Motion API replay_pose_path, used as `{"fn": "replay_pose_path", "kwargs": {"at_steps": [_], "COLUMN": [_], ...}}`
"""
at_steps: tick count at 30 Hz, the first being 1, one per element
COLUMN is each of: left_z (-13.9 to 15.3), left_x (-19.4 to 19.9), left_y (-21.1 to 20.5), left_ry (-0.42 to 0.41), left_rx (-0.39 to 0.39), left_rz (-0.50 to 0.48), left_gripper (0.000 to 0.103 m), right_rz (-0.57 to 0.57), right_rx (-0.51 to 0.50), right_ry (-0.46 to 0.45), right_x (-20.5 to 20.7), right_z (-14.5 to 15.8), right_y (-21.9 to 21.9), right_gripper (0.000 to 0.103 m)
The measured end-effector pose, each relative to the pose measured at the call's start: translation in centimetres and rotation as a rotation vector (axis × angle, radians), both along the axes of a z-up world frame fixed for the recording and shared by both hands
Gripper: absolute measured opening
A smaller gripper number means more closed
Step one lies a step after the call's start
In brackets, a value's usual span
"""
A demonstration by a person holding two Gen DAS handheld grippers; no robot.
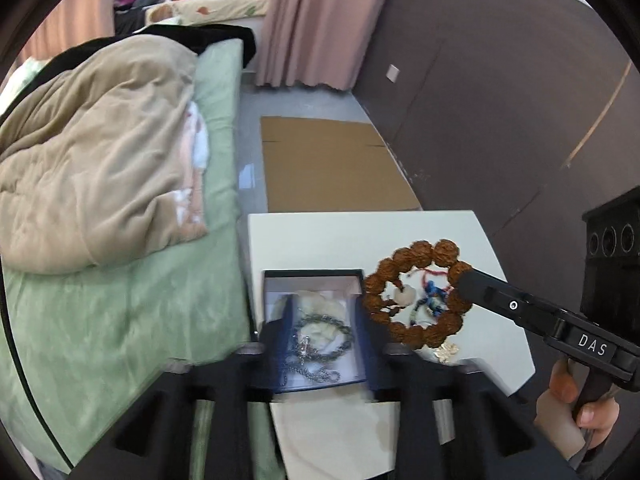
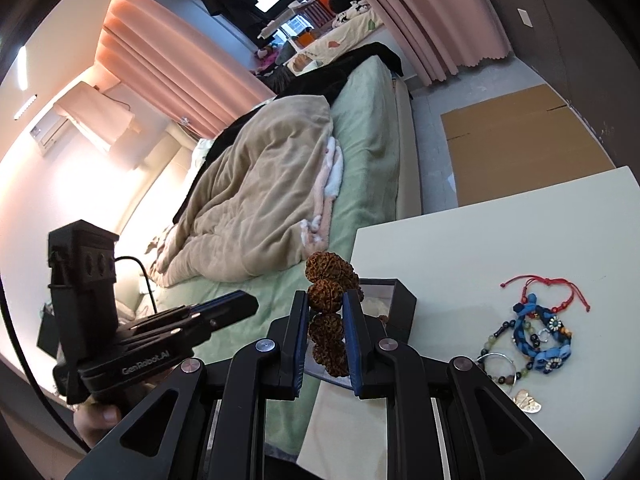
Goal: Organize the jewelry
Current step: 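Lower the chain into the box with the left tool while the right tool carries the rudraksha bracelet in, then open both tools and withdraw them from the box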
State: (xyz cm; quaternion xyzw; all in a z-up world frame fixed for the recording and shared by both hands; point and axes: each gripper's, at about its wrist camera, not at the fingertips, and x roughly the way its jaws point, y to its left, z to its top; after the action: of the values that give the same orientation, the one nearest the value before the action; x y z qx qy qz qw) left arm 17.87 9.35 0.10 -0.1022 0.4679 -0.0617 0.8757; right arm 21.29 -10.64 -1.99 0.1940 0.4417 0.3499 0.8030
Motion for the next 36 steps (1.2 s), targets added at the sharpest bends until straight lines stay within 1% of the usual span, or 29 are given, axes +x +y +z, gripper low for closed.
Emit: {"fn": "replay_pose_path", "kwargs": {"at_steps": [1,2,6,9,10,11,12,13,14,15,18,20,22,26,28,30,36], "left_z": [0.3,0.6,1.6,1.9,2.0,2.1,2.2,2.3,2.3,2.4,2.6,2.7,2.7,2.6,2.6,2.5,1.5], "left_x": [-0.4,-0.8,-1.8,-2.4,-2.6,-2.8,-2.9,-2.9,-3.1,-3.1,-3.5,-3.4,-3.3,-2.7,-2.5,-2.1,-0.9], "left_y": [0.5,0.8,2.4,3.1,3.3,3.4,3.5,3.5,3.5,3.3,2.8,2.1,1.5,-0.2,-1.4,-2.7,-6.4], "left_ry": [-0.019,-0.037,-0.063,-0.072,-0.076,-0.080,-0.082,-0.084,-0.086,-0.088,-0.094,-0.093,-0.088,-0.066,-0.062,-0.056,-0.023], "left_rx": [0.005,0.007,0.017,0.033,0.032,0.033,0.035,0.037,0.037,0.036,0.034,0.046,0.060,0.056,0.067,0.081,0.098], "left_rz": [0.015,0.027,0.054,0.064,0.065,0.067,0.068,0.067,0.061,0.053,0.024,0.003,-0.012,-0.063,-0.092,-0.120,-0.199], "left_gripper": [0.067,0.072,0.072,0.072,0.072,0.072,0.072,0.072,0.072,0.072,0.072,0.072,0.072,0.072,0.072,0.072,0.072], "right_rz": [0.001,0.003,0.016,0.026,0.039,0.061,0.093,0.118,0.133,0.138,0.106,0.081,0.055,0.026,0.014,0.011,-0.018], "right_rx": [-0.007,-0.021,-0.098,-0.197,-0.216,-0.215,-0.208,-0.199,-0.186,-0.170,-0.152,-0.133,-0.125,-0.121,-0.125,-0.124,-0.121], "right_ry": [0.001,0.000,-0.023,-0.056,-0.063,-0.062,-0.045,-0.020,0.000,0.013,0.002,-0.003,-0.006,-0.005,-0.003,-0.004,0.012], "right_x": [0.0,0.1,-0.2,-0.7,-0.9,-1.0,-1.1,-1.1,-1.0,-1.0,-1.1,-1.1,-0.9,-0.8,-0.7,-0.7,-0.7], "right_z": [-0.1,-0.2,-0.6,-1.1,-1.3,-1.4,-1.7,-2.1,-2.3,-2.3,-1.5,-0.9,-0.4,0.3,0.5,0.6,0.2], "right_y": [0.3,0.6,2.3,4.0,4.5,5.0,5.6,6.0,6.1,5.9,4.5,3.4,2.0,-0.7,-2.2,-3.4,-7.5], "right_gripper": [0.019,0.019,0.019,0.020,0.020,0.023,0.029,0.033,0.043,0.049,0.056,0.058,0.060,0.061,0.063,0.069,0.071]}}
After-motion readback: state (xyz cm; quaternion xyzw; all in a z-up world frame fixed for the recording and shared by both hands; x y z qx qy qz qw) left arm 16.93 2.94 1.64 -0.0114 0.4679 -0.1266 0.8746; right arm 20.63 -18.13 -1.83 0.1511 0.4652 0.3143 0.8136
